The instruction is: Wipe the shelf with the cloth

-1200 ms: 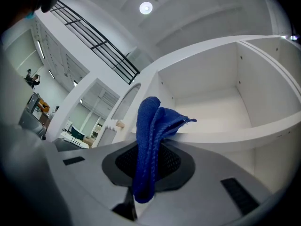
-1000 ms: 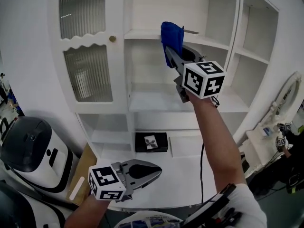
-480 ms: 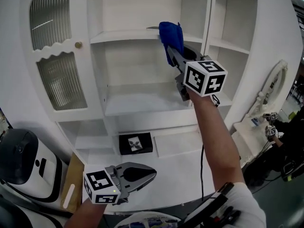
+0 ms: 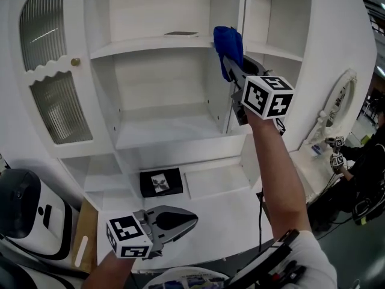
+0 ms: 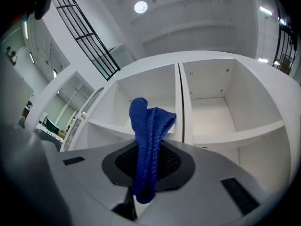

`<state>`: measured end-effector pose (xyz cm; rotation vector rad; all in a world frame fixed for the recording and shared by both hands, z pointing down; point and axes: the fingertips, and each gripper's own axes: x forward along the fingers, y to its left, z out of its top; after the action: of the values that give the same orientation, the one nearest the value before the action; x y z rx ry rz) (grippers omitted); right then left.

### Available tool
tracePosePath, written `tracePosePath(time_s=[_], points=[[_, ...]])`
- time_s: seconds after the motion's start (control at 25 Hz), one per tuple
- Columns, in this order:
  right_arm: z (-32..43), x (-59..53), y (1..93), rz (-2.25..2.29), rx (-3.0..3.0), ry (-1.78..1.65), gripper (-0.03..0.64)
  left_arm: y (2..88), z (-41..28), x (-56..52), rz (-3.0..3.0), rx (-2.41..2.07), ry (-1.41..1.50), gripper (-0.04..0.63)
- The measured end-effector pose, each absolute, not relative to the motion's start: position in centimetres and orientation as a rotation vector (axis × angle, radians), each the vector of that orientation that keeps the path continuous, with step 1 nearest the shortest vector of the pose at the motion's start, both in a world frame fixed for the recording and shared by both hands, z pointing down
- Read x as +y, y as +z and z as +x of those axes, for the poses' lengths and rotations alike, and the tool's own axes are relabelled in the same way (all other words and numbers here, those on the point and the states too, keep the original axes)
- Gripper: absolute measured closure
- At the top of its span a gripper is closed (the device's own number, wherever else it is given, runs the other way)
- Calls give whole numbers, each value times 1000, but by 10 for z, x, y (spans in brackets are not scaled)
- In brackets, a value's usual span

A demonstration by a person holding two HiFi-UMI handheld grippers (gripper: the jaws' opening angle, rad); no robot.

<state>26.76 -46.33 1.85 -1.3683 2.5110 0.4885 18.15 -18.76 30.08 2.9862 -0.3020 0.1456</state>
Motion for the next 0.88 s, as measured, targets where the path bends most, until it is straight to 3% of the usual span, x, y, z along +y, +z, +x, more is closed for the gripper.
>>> tracePosePath(time_s=[0.88], points=[[319,-481,69,-1423,2516,402,548,314,211,-189,2954,-334,141,592]])
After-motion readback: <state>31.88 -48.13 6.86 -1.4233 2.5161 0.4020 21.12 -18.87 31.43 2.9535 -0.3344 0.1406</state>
